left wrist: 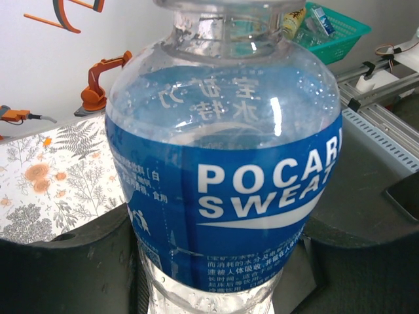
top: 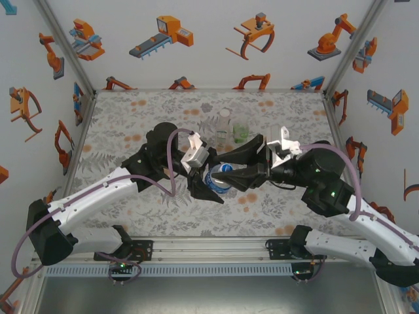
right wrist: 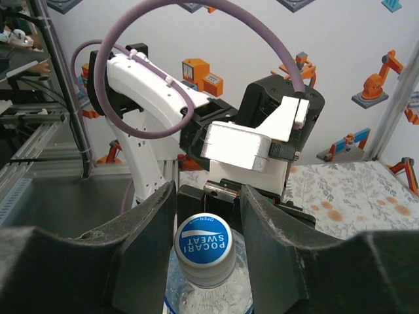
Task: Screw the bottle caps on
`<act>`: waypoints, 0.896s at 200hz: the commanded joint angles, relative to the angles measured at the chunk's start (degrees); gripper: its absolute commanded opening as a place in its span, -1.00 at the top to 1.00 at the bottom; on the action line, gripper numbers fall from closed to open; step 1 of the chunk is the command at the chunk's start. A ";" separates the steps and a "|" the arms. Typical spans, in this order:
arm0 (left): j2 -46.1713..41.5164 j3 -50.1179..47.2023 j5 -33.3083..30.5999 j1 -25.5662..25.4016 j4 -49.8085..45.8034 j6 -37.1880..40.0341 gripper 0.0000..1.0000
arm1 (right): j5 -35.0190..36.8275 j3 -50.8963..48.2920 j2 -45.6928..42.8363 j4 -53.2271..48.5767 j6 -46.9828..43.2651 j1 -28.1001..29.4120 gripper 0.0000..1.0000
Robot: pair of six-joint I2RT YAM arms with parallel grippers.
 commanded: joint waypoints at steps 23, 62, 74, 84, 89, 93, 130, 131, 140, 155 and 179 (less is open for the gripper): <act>0.11 2.32 1.27 -0.22 0.40 1.20 1.00 | 0.00 0.12 0.02 0.47 0.55 -0.21 0.17; 0.19 2.57 1.28 -0.23 0.26 1.07 1.00 | 0.19 0.10 -0.10 -0.50 -0.19 -0.17 0.23; 0.22 2.52 1.25 -0.22 0.32 1.04 1.00 | 0.41 0.15 -0.06 -0.71 -0.29 -0.13 0.26; 0.27 2.50 1.25 -0.23 0.32 1.02 1.00 | 0.38 0.18 -0.10 -0.96 -0.68 -0.17 0.36; 0.30 2.50 1.27 -0.23 0.34 1.06 1.00 | 0.36 0.31 -0.09 -1.13 -0.93 -0.19 0.43; 0.25 2.55 1.27 -0.20 0.33 1.02 1.00 | 0.44 0.40 -0.06 -1.35 -1.08 -0.17 0.49; 0.07 2.29 -3.41 -0.14 0.09 1.16 1.00 | 5.02 1.63 0.40 -6.10 -3.36 -0.16 1.00; 0.02 2.21 -3.66 -0.14 0.03 1.13 1.00 | 5.20 1.68 0.36 -6.22 -3.41 -0.16 1.00; -0.16 1.98 -7.20 -0.21 0.08 1.11 1.00 | 7.36 1.95 0.49 -7.37 -3.78 -0.17 1.00; -0.68 1.41 -15.04 -0.70 1.13 0.72 1.00 | 11.85 2.08 0.87 -9.16 -4.36 -0.16 1.00; -1.53 -0.57 -29.91 -2.69 3.99 0.86 1.00 | 20.96 2.08 2.11 -11.71 -5.37 -0.16 1.00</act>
